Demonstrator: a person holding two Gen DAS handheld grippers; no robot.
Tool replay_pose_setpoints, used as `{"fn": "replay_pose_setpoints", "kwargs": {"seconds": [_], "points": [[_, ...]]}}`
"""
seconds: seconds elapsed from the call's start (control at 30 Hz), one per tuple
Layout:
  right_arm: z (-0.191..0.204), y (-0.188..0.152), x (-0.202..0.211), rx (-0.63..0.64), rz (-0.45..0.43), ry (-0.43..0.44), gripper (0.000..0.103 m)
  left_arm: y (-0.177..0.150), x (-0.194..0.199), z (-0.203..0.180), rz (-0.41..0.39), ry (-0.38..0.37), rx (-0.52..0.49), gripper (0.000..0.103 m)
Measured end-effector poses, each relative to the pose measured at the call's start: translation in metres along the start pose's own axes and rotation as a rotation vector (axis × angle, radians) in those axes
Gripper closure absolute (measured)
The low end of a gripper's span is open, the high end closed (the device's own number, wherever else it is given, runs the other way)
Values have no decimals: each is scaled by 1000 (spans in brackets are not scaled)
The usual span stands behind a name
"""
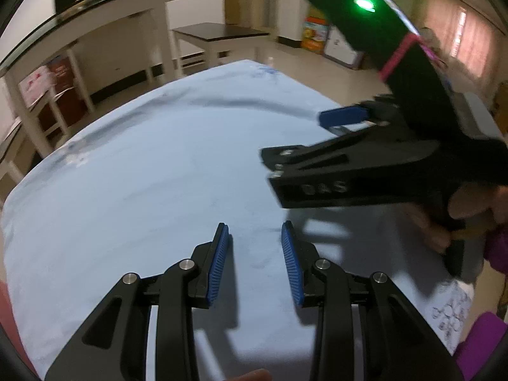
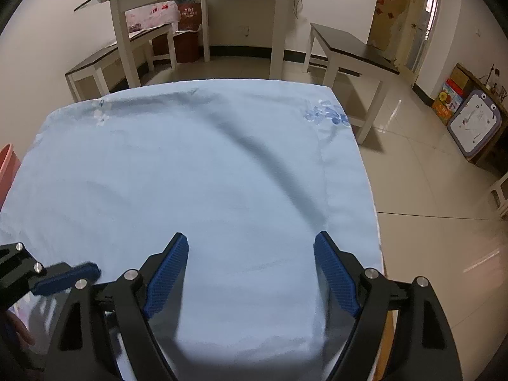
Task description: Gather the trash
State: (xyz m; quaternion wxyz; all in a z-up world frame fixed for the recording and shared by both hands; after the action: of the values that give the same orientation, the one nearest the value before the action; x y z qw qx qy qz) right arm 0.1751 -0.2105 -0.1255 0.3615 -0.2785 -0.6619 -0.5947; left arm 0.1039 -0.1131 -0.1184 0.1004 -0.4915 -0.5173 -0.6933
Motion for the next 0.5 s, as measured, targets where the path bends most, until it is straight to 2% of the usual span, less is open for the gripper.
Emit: {"fn": "replay_pose_setpoints", "kwargs": {"seconds": [0.17,0.3,0.33,0.4,0.43,0.5], "points": [[-3,-1,0,13,-6,11,22,2,-3,-16,-7,-21,-78,67],[-2,-2,-1,8,-2,11,19,3,-7,-6,6,-7,-25,43],[0,-1,-1,7,0,10,18,3,-8,-2,10,-31,0,37],[1,-1,-1,5,2,9,15,4,-10,-5,15,-59,-17,26],[2,-1,-2,4,3,7,15,4,-11,-10,22,-49,-43,22],[2,-2,-2,-1,5,6,14,5,-12,-13,25,-45,-48,20]]}}
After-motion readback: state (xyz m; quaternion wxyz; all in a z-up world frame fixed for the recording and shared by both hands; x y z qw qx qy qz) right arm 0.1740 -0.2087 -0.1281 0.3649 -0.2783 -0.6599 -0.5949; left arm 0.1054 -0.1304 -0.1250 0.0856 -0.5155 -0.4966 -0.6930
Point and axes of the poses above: each gripper's, at about its wrist camera, not at the fingertips, and x roughly against the way its jaws point, z to its left, y to its top, the point moved 4 cm from there along -x, roughly the way its jaws point, and after that the axes turned 1 degree about -y, right-handed, at the moved point
